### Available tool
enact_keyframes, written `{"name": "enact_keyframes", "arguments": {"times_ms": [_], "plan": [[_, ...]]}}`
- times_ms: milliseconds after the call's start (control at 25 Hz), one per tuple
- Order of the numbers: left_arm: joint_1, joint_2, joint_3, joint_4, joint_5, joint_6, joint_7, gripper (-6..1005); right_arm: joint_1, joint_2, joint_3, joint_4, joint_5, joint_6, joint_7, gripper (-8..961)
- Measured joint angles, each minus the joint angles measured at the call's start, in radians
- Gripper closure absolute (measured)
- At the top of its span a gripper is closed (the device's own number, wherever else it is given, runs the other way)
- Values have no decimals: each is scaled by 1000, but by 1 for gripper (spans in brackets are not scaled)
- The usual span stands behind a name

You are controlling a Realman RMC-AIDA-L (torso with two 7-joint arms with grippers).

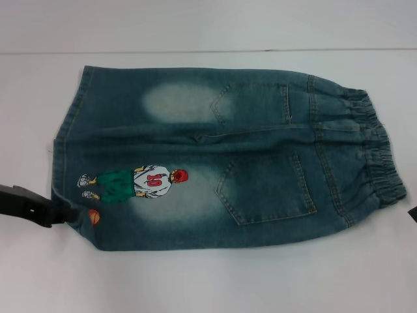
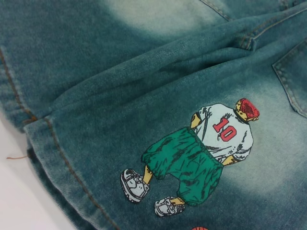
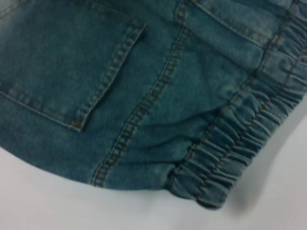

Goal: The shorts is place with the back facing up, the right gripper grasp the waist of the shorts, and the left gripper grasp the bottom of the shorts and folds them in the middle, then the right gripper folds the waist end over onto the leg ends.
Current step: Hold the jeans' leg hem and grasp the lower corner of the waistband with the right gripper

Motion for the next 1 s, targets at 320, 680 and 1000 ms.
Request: {"name": "enact_keyframes", "arguments": {"times_ms": [320,680,1000], "plan": [[3,0,0,0,-1,0,0,952,-2,2,-1,66,63,67,-15,156],[1,-1,2,-2,-1,-8,0,952,-7,-3,5,120,125,136,-31,185],[-3,0,6,-3,-1,-14,0,952,6,-36,22,241,208,161,-41,210]]}}
